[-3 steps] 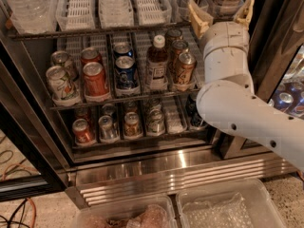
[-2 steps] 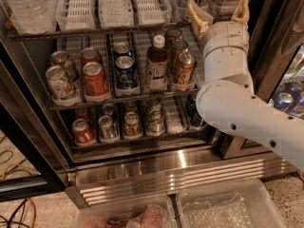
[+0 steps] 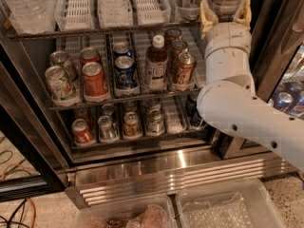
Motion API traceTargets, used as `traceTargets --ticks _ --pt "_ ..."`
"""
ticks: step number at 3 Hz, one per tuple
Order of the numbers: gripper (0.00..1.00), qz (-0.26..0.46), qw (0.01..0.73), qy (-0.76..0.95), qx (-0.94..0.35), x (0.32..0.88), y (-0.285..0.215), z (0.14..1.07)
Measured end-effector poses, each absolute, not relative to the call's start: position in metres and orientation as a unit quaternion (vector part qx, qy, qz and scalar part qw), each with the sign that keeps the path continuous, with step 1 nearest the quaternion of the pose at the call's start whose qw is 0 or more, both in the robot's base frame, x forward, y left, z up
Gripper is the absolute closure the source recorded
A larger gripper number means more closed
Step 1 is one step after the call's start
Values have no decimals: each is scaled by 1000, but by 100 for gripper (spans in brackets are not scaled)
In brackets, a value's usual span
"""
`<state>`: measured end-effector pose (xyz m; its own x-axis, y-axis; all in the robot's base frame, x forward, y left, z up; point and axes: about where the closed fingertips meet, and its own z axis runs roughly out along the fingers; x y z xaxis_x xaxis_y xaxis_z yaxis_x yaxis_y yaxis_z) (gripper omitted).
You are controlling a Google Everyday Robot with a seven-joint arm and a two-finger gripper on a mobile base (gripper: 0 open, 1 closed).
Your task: Pick blue plastic bottle from top shelf of fridge
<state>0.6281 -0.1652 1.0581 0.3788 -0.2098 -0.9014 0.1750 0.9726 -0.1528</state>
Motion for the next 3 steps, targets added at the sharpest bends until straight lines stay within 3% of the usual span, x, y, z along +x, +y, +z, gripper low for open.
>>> traceTargets --ticks 2,3 --pt "38 -124 831 542 -8 625 -182 1060" --pt "33 -123 832 540 -12 635 -182 1059"
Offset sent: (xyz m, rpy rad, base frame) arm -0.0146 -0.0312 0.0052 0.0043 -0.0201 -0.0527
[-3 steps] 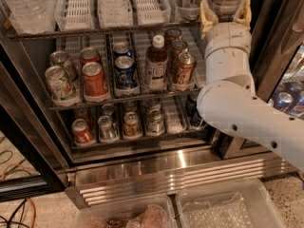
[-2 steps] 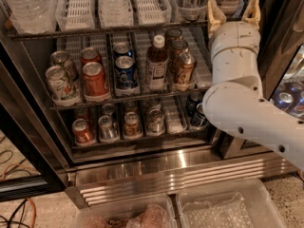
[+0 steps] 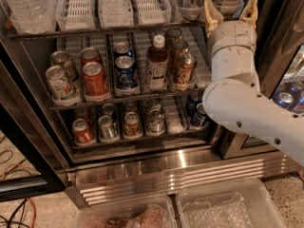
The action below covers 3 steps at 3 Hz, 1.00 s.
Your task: Pick blue plastic bottle from top shelf of fridge
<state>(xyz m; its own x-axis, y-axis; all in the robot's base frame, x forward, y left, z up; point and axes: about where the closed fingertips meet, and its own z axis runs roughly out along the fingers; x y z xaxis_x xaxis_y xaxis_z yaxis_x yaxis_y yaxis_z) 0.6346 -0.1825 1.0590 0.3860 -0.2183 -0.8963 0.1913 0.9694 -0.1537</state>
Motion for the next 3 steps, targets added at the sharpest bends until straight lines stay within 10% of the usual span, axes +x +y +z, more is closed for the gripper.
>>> traceTargets --ticks 3 --pt "38 -128 843 521 -32 669 -183 1070"
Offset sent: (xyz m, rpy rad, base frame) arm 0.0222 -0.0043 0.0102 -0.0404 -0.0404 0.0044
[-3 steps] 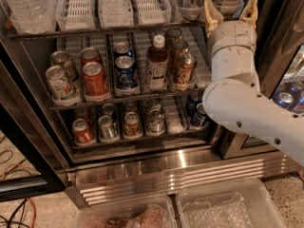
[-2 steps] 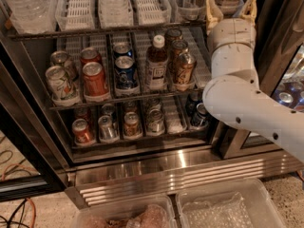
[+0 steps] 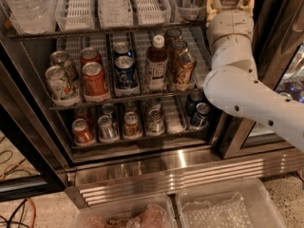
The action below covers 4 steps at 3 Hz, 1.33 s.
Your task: Pick blue plastic bottle from top shelf of fridge
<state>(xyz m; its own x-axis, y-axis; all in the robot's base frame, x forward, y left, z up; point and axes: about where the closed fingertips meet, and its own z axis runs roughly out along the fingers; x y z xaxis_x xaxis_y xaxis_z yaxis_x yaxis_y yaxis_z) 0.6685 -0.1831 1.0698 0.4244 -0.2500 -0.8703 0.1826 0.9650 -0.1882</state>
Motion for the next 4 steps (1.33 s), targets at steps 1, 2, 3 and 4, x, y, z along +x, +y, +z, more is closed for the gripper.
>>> traceTargets --ticks 1,2,3,4 --pt "39 -129 843 521 -35 671 -183 1071" --pt "39 -129 843 522 -36 672 -183 1073" --pt "38 -131 841 523 -37 676 -185 1072" --pt "23 -131 841 524 -38 677 -185 1075"
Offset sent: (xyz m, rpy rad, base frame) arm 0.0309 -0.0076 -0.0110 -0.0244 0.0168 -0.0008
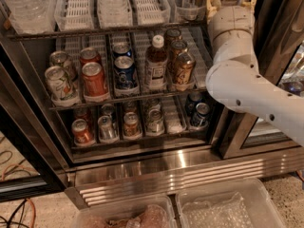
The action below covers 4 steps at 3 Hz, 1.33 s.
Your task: Pick blue plastic bottle from top shelf of fridge
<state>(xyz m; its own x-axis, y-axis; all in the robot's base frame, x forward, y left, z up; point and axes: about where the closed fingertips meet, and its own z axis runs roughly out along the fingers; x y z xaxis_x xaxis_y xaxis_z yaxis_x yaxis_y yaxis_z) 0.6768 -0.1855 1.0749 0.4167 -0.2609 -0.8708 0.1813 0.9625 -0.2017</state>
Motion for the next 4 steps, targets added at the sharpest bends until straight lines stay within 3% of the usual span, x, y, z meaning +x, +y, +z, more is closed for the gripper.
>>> traceTargets --ticks 1,2,3,4 --pt "38 -131 841 524 -38 677 -185 1077" --pt "70 -133 839 526 -40 680 -188 1072" --pt "93 -133 839 526 -40 679 -189 1075" --pt "100 -131 839 527 -41 680 -189 1073"
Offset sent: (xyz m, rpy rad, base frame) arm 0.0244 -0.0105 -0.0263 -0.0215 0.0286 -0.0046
